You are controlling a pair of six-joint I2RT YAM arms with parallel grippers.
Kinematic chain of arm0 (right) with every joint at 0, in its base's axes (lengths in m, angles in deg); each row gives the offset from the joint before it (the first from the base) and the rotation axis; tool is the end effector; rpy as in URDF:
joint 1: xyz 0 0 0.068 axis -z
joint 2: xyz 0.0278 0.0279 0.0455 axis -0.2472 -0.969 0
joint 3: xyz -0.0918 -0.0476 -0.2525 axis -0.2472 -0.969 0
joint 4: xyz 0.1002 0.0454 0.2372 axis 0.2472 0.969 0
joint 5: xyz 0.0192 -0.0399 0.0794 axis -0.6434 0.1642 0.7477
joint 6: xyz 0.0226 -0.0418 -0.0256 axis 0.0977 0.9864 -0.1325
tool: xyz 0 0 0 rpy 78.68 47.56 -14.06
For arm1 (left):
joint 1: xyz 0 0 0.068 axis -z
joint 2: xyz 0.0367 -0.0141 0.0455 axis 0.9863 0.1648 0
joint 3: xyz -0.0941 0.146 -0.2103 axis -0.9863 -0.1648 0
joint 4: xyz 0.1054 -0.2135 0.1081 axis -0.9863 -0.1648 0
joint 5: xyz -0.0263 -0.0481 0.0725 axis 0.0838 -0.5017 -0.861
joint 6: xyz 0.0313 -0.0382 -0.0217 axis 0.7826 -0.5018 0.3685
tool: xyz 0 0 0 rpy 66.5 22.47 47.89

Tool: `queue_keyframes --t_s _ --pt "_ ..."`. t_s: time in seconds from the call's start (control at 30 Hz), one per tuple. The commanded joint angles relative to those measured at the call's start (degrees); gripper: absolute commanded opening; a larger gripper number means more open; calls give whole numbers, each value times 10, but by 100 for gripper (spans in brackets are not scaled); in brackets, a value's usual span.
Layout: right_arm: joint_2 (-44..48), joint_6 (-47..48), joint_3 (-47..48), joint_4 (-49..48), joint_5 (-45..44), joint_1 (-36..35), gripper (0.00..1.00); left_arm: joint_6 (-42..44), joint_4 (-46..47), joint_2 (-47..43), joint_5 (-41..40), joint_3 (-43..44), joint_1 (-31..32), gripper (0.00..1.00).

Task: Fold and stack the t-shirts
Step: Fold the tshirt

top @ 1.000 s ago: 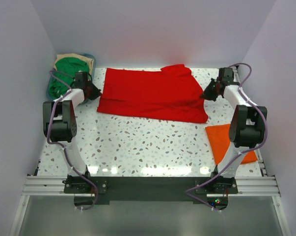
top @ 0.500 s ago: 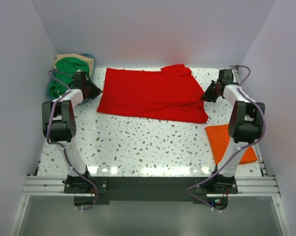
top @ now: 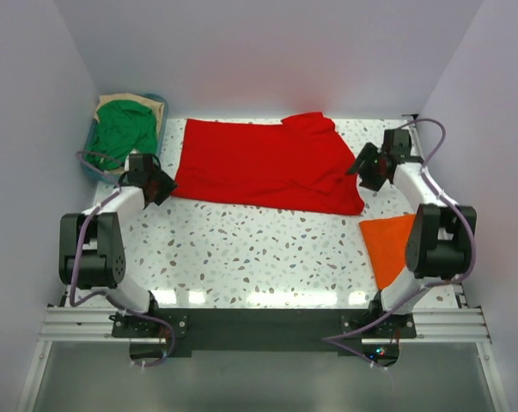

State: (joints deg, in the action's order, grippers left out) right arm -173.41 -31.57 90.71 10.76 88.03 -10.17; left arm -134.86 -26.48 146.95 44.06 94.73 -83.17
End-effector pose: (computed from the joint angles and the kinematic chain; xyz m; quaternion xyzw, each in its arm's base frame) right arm 0.3807 -0.0217 0.2323 0.2696 0.9028 0.1557 0.2966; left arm 0.3369 0.0153 0.1812 -0.3907 0.8483 -0.1385 0.3294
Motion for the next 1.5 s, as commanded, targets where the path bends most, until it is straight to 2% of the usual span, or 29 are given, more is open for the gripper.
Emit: queue_keyframes --t_s 0.0,0.17,0.37,0.67,0.83,1.03,1.13,1.23,1.27,1.3,1.33,1.37,1.4,1.43,1.47 --pt "104 -11 -96 -28 -19 -2 62 -17 22 -57 -45 -51 5 50" --pt "172 -33 -203 -57 -13 -4 60 -14 36 -51 -24 -61 19 50" --pt "194 -43 -260 -81 -20 -5 59 -24 36 -39 -37 -65 21 50" --pt "142 -61 -252 -119 0 -7 60 -31 49 2 -51 -48 21 50" --pt "106 -63 -245 -131 -3 -11 60 -41 95 18 -45 -47 22 50" --pt "75 -65 -232 -143 -13 -12 58 -38 89 33 -69 -36 21 50" --pt "61 -66 -214 -147 -16 -11 48 -36 88 43 -75 -29 21 47" --pt "50 -67 -196 -142 -20 -12 32 -33 84 61 -75 -14 22 41" --pt "48 -64 -180 -133 -20 -12 28 -30 82 68 -73 -4 21 35" --pt "48 -63 -171 -127 -19 -12 17 -28 76 69 -73 1 21 30" --pt "49 -63 -158 -121 -15 -12 12 -27 76 70 -74 5 21 24" --pt "51 -61 -152 -108 -15 -12 8 -26 66 66 -75 11 21 12" --pt "63 -57 -149 -101 -14 -12 2 -25 52 61 -78 12 21 6" --pt "70 -55 -143 -93 -14 -12 0 -25 37 54 -85 12 22 0" --pt "78 -50 -139 -72 -13 -12 0 -25 28 35 -92 12 21 0"
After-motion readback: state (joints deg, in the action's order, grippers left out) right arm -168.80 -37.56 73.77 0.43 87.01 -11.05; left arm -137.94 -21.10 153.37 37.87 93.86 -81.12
